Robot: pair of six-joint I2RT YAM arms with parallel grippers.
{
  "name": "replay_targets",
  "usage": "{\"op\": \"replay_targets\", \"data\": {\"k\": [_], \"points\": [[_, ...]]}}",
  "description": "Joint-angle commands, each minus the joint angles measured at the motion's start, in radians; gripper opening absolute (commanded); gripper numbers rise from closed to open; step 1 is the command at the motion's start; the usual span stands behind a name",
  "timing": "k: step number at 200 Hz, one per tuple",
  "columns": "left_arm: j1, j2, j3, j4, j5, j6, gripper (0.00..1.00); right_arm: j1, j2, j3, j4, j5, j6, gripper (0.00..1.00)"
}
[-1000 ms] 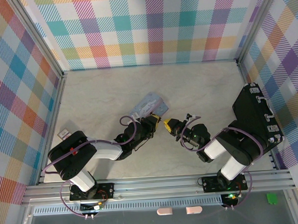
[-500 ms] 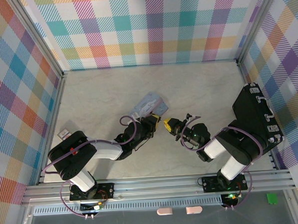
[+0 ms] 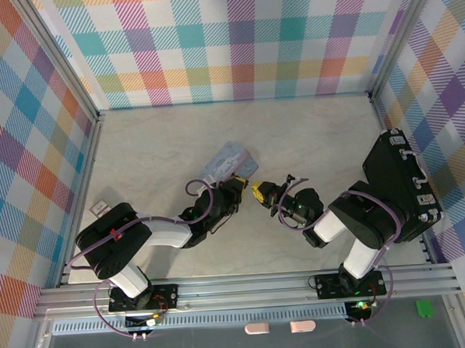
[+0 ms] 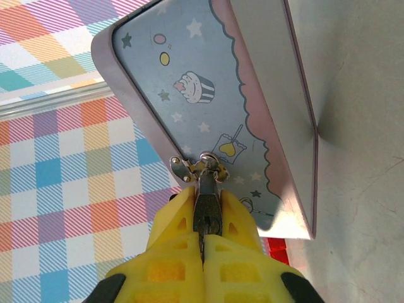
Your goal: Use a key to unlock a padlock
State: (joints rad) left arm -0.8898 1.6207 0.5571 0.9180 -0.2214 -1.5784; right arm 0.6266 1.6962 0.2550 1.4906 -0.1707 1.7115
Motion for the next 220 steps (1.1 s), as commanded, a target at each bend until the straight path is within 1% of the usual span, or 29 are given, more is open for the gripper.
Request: {"op": "replay_targets", "data": {"k": [1,15,42,54,69,79,96,135,163,200,220], "points": [[-0.060,-0.028,0.075,0.205,0.199,-0.009,0.00,-0.051,0.040,-0.021,-0.090,-0.058,-0.048,0.00],[-0.060,-0.027,0.076,0.203,0.204,-0.008,0.00,-0.075,0.056,-0.017,-0.084,-0.089,-0.052,0.00],[-0.060,-0.008,0.103,0.214,0.228,-0.011,0.00,-0.071,0.075,0.042,-0.084,-0.154,-0.092,0.00],[-0.060,0.002,0.114,0.221,0.238,-0.015,0.00,-0.072,0.061,0.062,-0.087,-0.168,-0.151,0.00],[-0.061,0.011,0.120,0.227,0.244,-0.023,0.00,-0.072,0.040,0.089,-0.137,-0.197,-0.242,0.00],[-0.061,0.010,0.121,0.228,0.247,-0.023,0.00,-0.072,0.040,0.095,-0.131,-0.210,-0.275,0.00],[-0.061,0.004,0.120,0.225,0.248,-0.021,0.00,-0.073,0.066,0.104,-0.085,-0.236,-0.278,0.00],[-0.062,-0.002,0.127,0.238,0.252,-0.011,0.00,-0.074,0.098,0.128,-0.084,-0.269,-0.290,0.00],[-0.062,-0.005,0.121,0.246,0.254,-0.013,0.00,-0.096,0.108,0.143,-0.087,-0.312,-0.325,0.00],[-0.063,0.001,0.128,0.258,0.262,-0.013,0.00,-0.103,0.099,0.171,-0.149,-0.380,-0.393,0.00],[-0.063,0.009,0.131,0.262,0.261,-0.013,0.00,-0.094,0.073,0.170,-0.182,-0.382,-0.415,0.00]]}}
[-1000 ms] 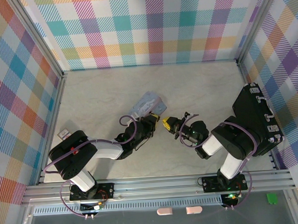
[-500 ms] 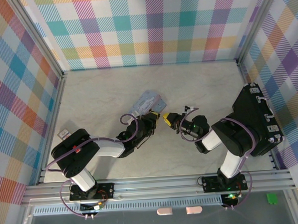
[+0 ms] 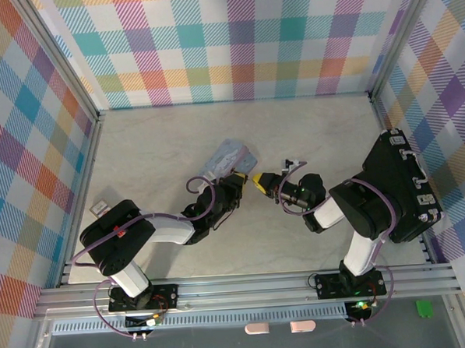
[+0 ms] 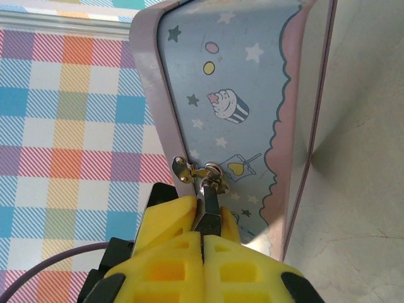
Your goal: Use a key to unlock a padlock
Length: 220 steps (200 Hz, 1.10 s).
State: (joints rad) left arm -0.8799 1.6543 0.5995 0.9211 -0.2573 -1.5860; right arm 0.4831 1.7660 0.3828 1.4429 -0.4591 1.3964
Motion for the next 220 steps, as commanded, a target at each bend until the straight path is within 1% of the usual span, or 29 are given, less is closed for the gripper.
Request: {"op": "replay_targets", "data": {"k": [1,27,71,99,127,144,155,186,200,220], "points": [[-0.073,-0.024,0.089,0.258,0.297,-0.006,0.00,0.050,0.001,0.042,-0.136,-0.094,-0.101,0.00],[-0.074,-0.018,0.092,0.262,0.296,-0.008,0.00,0.088,-0.028,0.025,-0.155,-0.068,-0.112,0.00],[-0.074,-0.013,0.091,0.271,0.294,-0.013,0.00,0.113,0.003,-0.041,-0.069,-0.033,-0.103,0.00],[-0.074,-0.010,0.095,0.270,0.296,-0.013,0.00,0.156,0.037,-0.035,-0.036,-0.017,-0.103,0.00],[-0.076,-0.011,0.094,0.272,0.296,-0.014,0.00,0.176,0.015,-0.036,-0.041,0.011,-0.112,0.00],[-0.077,-0.013,0.095,0.273,0.298,-0.013,0.00,0.171,0.018,-0.036,-0.065,0.021,-0.126,0.00],[-0.077,-0.014,0.098,0.272,0.302,-0.013,0.00,0.158,0.038,-0.042,-0.045,0.020,-0.121,0.00],[-0.079,-0.026,0.100,0.258,0.309,-0.006,0.00,0.076,0.053,-0.038,-0.044,-0.019,-0.101,0.00],[-0.080,-0.025,0.102,0.258,0.312,-0.006,0.00,0.049,0.032,-0.019,-0.095,-0.040,-0.108,0.00],[-0.082,-0.018,0.116,0.259,0.323,-0.007,0.00,0.041,-0.010,0.013,-0.195,-0.057,-0.163,0.00]]}}
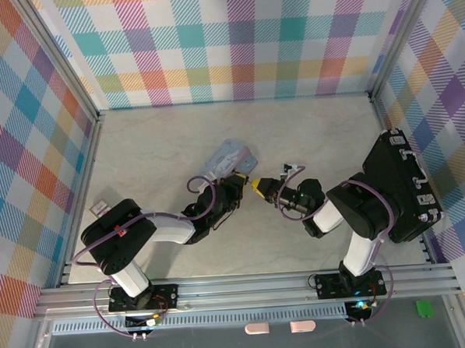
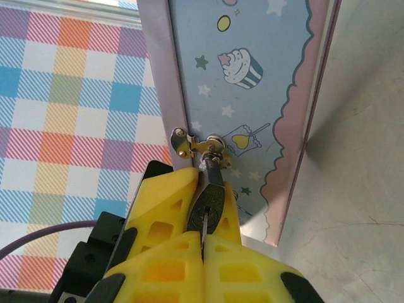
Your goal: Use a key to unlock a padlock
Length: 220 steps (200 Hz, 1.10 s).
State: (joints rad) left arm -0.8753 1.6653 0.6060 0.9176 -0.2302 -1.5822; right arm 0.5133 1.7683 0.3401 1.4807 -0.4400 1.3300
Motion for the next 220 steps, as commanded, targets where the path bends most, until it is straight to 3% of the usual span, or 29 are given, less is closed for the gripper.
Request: {"op": "replay_targets", "data": {"k": [1,72,105,184,220], "points": [[-0.087,-0.028,0.110,0.263,0.296,-0.011,0.00,0.011,-0.015,0.058,-0.240,-0.077,-0.100,0.00],[-0.098,-0.009,0.152,0.237,0.328,-0.010,0.00,-0.024,-0.203,0.118,-0.622,-0.078,-0.381,0.00],[-0.100,-0.004,0.157,0.228,0.338,-0.007,0.00,-0.086,-0.215,0.138,-0.666,-0.131,-0.371,0.00],[-0.106,0.024,0.180,0.199,0.371,-0.003,0.00,-0.091,-0.239,0.185,-0.774,-0.210,-0.353,0.00],[-0.108,0.023,0.167,0.171,0.373,0.007,0.00,-0.161,-0.250,0.155,-0.767,-0.207,-0.332,0.00]]}}
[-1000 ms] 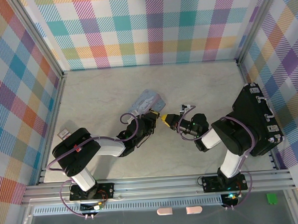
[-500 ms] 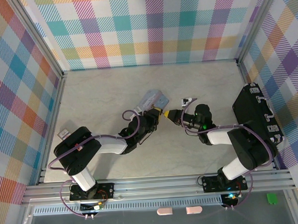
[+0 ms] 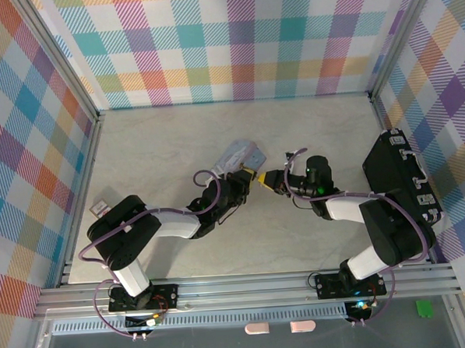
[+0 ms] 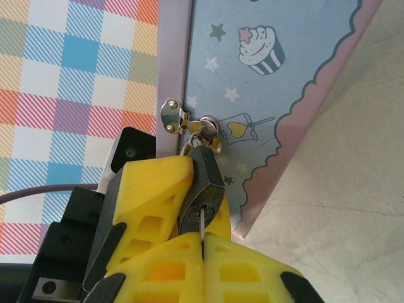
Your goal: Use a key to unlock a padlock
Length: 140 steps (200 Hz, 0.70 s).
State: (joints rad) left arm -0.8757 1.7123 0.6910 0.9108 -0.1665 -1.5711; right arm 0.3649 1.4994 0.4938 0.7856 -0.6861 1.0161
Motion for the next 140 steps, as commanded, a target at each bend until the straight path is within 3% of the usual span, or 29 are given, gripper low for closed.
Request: {"op": "replay_targets", "data": {"k": [1,61,98,121,140], "points": [[-0.108,-0.024,0.083,0.177,0.310,-0.004,0.00,-0.014,0.018,0.001,-0.071,0.039,-0.018,0.00],[-0.121,-0.016,0.105,0.111,0.332,0.021,0.00,0.001,-0.001,-0.014,-0.050,0.049,0.015,0.00],[-0.140,-0.004,0.138,0.028,0.349,0.051,0.00,0.042,-0.081,0.009,-0.184,0.099,-0.040,0.00],[-0.149,-0.015,0.131,-0.010,0.350,0.073,0.00,0.013,-0.116,0.013,-0.297,0.146,-0.090,0.00],[-0.151,-0.043,0.104,-0.026,0.336,0.086,0.00,-0.045,-0.096,-0.025,-0.258,0.133,-0.052,0.00]]}}
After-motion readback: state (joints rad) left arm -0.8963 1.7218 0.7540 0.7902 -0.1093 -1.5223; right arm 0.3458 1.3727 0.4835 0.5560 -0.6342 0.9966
